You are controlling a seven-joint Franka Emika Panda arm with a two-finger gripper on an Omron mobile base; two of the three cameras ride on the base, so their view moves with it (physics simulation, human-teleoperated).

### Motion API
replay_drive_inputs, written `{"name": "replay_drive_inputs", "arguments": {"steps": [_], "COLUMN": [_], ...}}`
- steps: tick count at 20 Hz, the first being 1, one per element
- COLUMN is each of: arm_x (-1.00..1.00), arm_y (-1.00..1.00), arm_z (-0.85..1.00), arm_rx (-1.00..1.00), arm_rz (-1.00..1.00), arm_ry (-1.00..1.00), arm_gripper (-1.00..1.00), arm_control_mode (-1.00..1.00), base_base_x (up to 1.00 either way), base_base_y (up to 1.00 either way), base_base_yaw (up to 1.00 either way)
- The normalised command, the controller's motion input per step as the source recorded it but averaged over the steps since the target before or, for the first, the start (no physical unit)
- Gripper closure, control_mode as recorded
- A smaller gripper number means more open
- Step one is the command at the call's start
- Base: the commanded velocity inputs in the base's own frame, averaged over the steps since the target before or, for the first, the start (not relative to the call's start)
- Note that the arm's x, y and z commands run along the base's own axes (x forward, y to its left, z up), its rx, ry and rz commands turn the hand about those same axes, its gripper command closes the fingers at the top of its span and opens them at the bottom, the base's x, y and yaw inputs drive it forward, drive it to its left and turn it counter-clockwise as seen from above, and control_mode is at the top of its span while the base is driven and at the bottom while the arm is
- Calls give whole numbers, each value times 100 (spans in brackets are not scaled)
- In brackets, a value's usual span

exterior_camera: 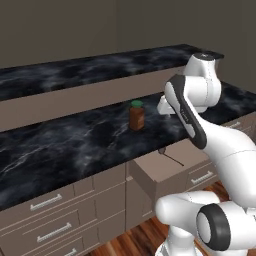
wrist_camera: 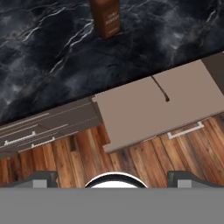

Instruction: Pick the ladle from the drawer and place it on the counter.

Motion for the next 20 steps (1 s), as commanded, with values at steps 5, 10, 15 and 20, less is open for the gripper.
{"name": "replay_drive_inputs", "arguments": {"steps": [5,10,15,20], "arm_x": [3,-5,-1,2], "arm_y": [-2,-50,-57,-52], "arm_z": [-1,-33,-42,-66], "arm_rx": [0,8,13,6], "arm_rz": [0,-2,-1,0], "arm_ry": [0,4,4,3], "arm_gripper": [-100,-100,-100,-100], "arm_control_mode": [-100,-100,-100,-100], "base_base_x": [0,0,0,0], "base_base_y": [0,0,0,0], "base_base_yaw": [0,0,0,0]}}
